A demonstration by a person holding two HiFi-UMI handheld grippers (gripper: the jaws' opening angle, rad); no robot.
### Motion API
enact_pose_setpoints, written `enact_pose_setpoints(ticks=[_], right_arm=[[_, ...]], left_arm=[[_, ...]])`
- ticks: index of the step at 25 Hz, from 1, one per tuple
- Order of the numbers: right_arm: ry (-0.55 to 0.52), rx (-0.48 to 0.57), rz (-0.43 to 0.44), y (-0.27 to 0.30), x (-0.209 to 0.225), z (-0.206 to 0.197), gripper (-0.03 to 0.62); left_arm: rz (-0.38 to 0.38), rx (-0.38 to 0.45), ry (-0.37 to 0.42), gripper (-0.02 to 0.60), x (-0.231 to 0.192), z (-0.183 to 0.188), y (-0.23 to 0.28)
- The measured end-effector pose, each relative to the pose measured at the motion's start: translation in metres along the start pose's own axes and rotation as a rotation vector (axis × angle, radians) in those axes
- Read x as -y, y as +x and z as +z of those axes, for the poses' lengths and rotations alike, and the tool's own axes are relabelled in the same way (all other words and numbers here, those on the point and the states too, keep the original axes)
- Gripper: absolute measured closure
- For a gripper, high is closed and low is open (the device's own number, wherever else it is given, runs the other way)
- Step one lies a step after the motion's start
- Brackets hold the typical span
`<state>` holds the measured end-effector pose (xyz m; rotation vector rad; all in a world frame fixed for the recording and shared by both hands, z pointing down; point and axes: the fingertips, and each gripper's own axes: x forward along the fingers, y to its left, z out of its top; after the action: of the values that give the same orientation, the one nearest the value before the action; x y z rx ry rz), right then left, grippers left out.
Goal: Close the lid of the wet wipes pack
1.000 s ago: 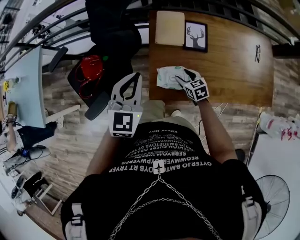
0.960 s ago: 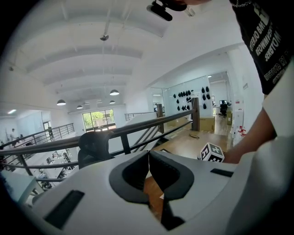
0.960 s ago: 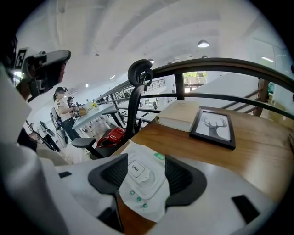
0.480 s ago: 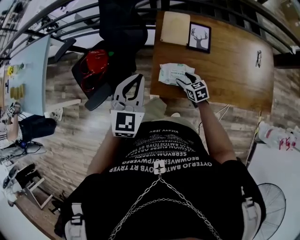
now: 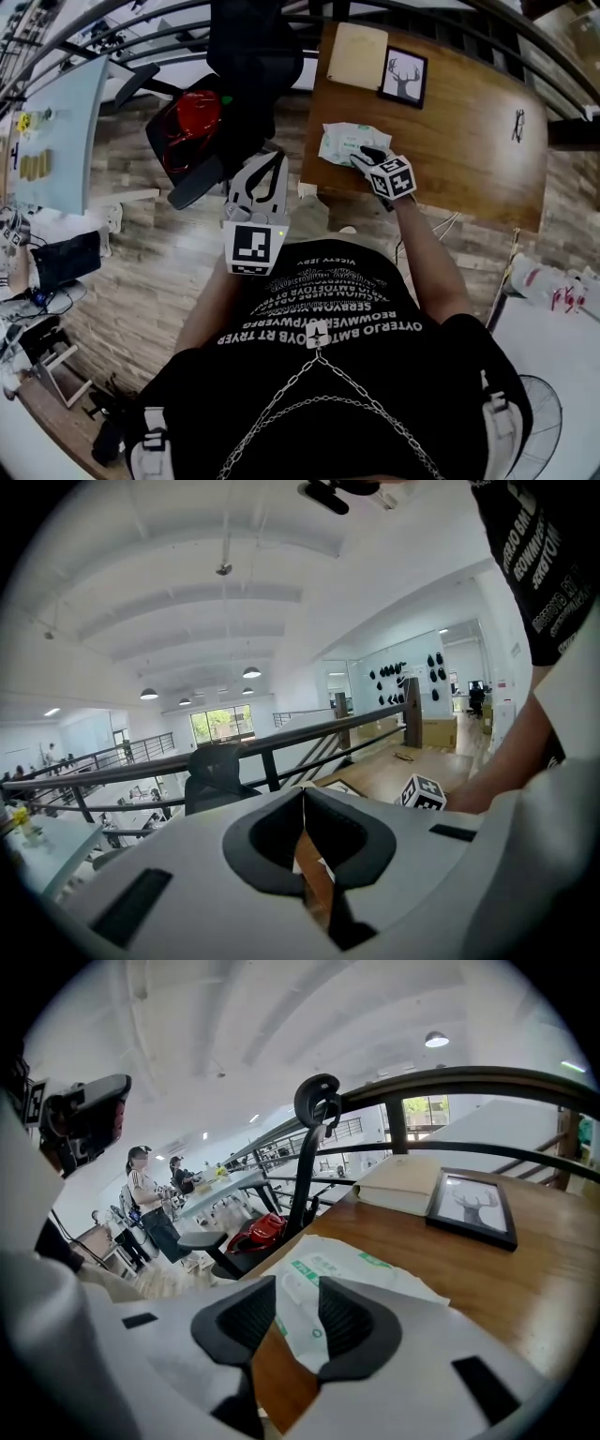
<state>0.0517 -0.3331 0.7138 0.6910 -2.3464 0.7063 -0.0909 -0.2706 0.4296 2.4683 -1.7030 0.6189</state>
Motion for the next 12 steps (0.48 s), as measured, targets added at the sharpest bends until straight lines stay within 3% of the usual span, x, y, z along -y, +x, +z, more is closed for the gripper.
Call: enact_pose_setpoints(ticks=[3, 12], right_arm=[[0.021, 0.014, -0.023, 0.003, 0.006, 0.003, 0.539], [-0.039, -0.088, -0.089, 0.025, 0.013, -0.016, 0.572]], left_arm=[[0.005, -0.007, -0.005, 0.554, 0.000, -0.004, -0.002], [0.007, -0.016, -0.006, 0.554, 0.000, -0.009, -0.001]])
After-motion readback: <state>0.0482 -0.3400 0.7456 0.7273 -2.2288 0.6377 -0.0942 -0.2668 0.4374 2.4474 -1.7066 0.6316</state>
